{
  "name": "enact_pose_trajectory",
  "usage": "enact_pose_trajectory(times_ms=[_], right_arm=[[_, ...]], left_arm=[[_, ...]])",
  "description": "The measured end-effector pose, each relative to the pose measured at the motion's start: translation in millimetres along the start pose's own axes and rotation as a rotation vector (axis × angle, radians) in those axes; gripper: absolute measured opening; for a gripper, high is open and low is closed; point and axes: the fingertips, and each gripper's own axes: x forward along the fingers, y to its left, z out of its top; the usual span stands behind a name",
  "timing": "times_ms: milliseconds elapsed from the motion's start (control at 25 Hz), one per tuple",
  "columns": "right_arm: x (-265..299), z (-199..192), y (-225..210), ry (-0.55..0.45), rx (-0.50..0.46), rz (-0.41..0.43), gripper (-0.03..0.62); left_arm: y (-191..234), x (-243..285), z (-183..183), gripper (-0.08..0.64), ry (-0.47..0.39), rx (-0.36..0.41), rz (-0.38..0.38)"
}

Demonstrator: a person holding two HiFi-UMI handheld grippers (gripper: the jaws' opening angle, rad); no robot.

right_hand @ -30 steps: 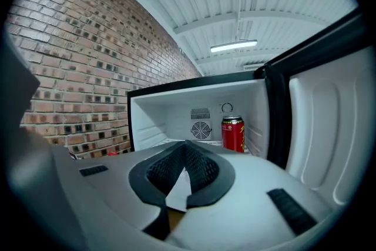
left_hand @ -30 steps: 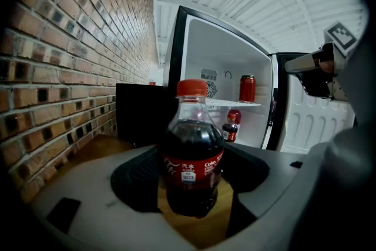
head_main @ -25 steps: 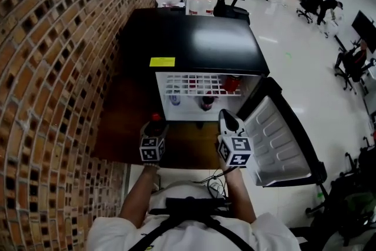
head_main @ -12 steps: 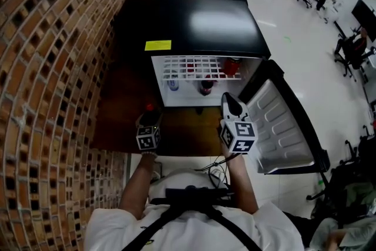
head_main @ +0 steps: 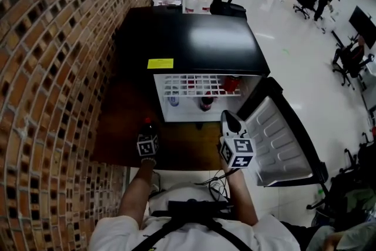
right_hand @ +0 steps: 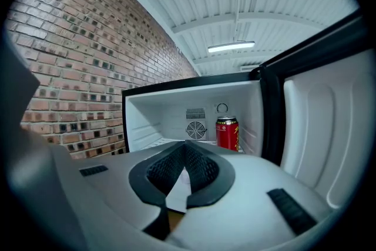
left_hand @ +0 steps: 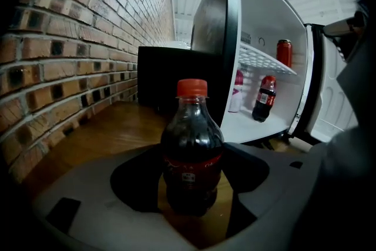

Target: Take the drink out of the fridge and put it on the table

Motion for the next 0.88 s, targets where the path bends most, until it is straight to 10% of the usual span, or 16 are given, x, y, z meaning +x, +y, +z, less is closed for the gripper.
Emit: enact_pose_trajectory(times_ms=[880], right_arm=[[2.7,-3.5,1.0,0.004,0.004,0.013,0.015]], left_arm=[[-10.1,-2.9,-37.0,0.305,0.006,0.102,-0.004]])
